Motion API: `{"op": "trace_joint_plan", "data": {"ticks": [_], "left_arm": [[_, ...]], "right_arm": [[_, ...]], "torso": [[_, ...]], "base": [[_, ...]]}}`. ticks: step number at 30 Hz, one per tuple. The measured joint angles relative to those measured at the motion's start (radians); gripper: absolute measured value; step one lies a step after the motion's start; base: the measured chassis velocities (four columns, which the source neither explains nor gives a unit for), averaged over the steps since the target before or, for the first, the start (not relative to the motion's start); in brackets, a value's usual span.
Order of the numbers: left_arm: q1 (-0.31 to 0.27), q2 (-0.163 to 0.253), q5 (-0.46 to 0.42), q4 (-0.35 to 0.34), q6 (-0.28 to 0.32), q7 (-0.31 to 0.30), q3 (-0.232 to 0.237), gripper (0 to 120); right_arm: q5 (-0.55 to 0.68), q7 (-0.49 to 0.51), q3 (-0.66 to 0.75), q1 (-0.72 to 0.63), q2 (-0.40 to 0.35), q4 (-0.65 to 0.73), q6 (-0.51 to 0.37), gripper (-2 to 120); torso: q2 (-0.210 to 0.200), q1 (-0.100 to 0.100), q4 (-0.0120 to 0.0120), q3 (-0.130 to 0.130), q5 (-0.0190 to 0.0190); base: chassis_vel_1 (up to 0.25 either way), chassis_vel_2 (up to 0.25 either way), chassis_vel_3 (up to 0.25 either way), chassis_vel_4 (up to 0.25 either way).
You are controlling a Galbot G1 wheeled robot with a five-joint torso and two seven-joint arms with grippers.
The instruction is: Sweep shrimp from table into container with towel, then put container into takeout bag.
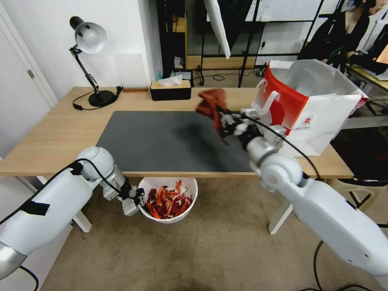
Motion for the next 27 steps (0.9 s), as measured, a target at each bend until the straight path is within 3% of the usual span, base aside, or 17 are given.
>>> {"op": "trace_joint_plan", "data": {"ticks": [3, 4, 8, 15, 27], "left_arm": [[-0.015, -0.008, 0.000, 0.001, -0.001, 0.000, 0.017, 0], [-0.024, -0.014, 0.000, 0.002, -0.002, 0.000, 0.031, 0], [-0.013, -0.017, 0.005, -0.005, -0.005, 0.000, 0.032, 0], [0.007, -0.023, 0.015, -0.011, -0.008, 0.000, 0.024, 0], [0.001, -0.033, 0.015, 0.002, -0.013, 0.000, 0.025, 0]], "right_arm": [[-0.009, 0.031, 0.051, -0.044, -0.026, 0.022, -0.014, 7], [-0.019, 0.060, 0.103, -0.090, -0.049, 0.040, -0.028, 7], [-0.047, 0.103, 0.163, -0.163, -0.067, 0.044, -0.042, 7], [-0.073, 0.134, 0.211, -0.234, -0.041, -0.001, -0.058, 7], [-0.157, 0.099, 0.233, -0.327, -0.011, -0.077, -0.056, 7]], "torso": [[0.000, 0.000, 0.0004, 0.000, -0.0003], [0.000, 0.000, -0.0015, 0.000, -0.0003], [0.000, 0.000, 0.0002, 0.000, -0.0007], [0.000, 0.000, 0.0000, 0.000, -0.0004], [0.000, 0.000, -0.0003, 0.000, -0.0004]], "base": [[0.000, 0.000, 0.000, 0.000], [0.000, 0.000, 0.000, 0.000], [0.000, 0.000, 0.000, 0.000], [0.000, 0.000, 0.000, 0.000], [0.000, 0.000, 0.000, 0.000]]}}
